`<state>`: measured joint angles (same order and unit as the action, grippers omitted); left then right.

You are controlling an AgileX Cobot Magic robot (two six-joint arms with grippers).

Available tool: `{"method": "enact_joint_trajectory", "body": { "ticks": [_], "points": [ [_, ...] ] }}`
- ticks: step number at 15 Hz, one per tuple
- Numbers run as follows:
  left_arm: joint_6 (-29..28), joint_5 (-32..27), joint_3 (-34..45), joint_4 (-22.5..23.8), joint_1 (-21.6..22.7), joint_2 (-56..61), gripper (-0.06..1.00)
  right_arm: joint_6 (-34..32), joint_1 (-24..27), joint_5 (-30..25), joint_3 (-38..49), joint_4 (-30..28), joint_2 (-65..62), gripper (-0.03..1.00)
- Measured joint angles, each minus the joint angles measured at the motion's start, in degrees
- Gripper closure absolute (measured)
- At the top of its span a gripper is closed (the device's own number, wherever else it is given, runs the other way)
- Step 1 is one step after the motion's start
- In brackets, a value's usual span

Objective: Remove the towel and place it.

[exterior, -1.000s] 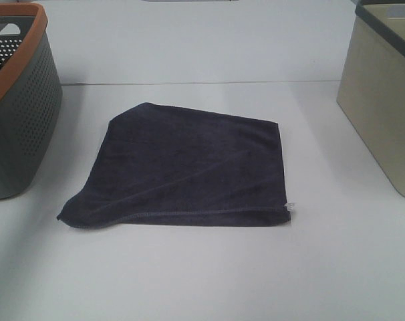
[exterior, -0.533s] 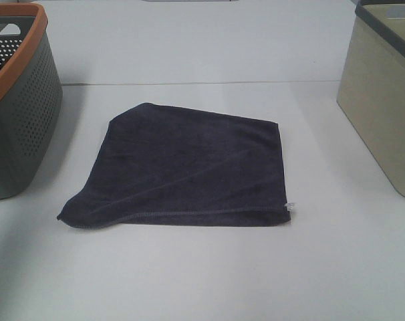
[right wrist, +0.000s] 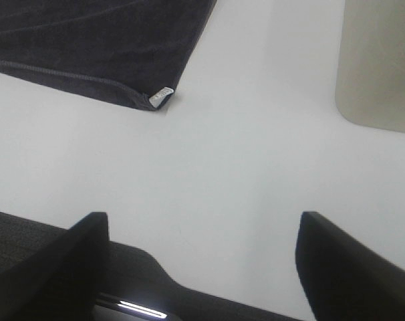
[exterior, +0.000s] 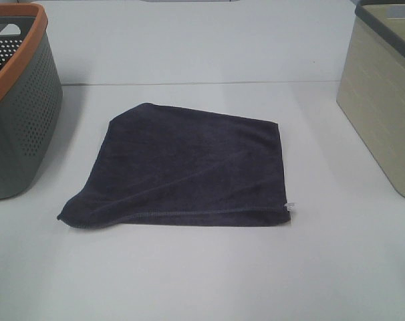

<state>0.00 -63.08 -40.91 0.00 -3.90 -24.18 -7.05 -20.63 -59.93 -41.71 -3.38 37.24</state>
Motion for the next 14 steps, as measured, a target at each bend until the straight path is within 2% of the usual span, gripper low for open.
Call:
{"method": "enact_joint_trajectory", "body": {
  "ticks": [2,5,9,14],
  "points": [
    [0.0,1.3,5.2,-1.5,0.0,7.7,0.07,0.4,0.0,1.0,6.8,0.0,-8.7,0.21],
    [0.3,3.1,11.2,-4.2,0.0,17.1,0.07,3.1,0.0,1.1,11.5,1.5,-18.4,0.21],
    [0.5,3.6,12.1,-5.0,0.0,24.2,0.07,5.0,0.0,-0.7,12.9,4.0,-26.6,0.21],
    [2.6,3.6,12.1,-5.8,0.0,24.5,0.09,6.0,0.0,-0.7,12.9,4.5,-34.3,0.21]
  ]
}}
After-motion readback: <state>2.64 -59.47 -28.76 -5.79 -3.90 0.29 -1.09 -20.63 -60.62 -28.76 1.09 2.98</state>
